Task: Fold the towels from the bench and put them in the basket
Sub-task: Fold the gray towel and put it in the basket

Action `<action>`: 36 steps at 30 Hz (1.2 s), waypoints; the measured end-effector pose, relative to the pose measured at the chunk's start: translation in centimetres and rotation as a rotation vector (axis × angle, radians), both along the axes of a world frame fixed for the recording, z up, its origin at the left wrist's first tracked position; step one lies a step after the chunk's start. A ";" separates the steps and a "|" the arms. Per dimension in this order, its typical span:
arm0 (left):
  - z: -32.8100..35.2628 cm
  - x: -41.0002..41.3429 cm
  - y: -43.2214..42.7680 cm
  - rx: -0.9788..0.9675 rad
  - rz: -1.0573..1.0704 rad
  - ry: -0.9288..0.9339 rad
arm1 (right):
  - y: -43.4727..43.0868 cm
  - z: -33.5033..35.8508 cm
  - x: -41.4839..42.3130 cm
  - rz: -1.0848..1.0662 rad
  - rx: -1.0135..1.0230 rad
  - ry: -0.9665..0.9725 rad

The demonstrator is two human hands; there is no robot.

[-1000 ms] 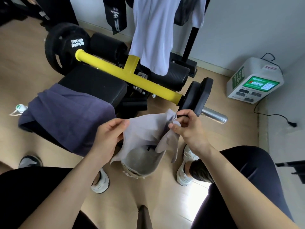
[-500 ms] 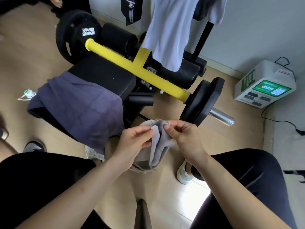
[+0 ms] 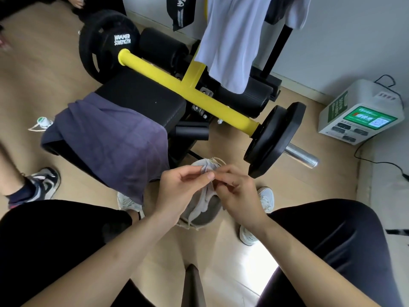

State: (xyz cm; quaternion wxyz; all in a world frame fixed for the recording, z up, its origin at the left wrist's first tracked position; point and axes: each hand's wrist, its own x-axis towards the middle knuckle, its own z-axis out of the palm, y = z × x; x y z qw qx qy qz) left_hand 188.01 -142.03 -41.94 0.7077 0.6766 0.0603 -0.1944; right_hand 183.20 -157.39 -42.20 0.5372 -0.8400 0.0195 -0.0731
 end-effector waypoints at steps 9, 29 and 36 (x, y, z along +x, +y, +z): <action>0.2 2.3 2.3 0.187 -0.321 -0.350 | -1.9 0.1 1.3 -0.028 0.187 0.095; 1.8 3.3 5.1 0.282 -0.563 -0.471 | -2.0 -0.3 1.8 0.323 -0.130 0.171; 1.4 4.5 6.5 0.353 -0.416 -0.433 | -4.6 -1.4 1.5 0.278 -0.422 0.319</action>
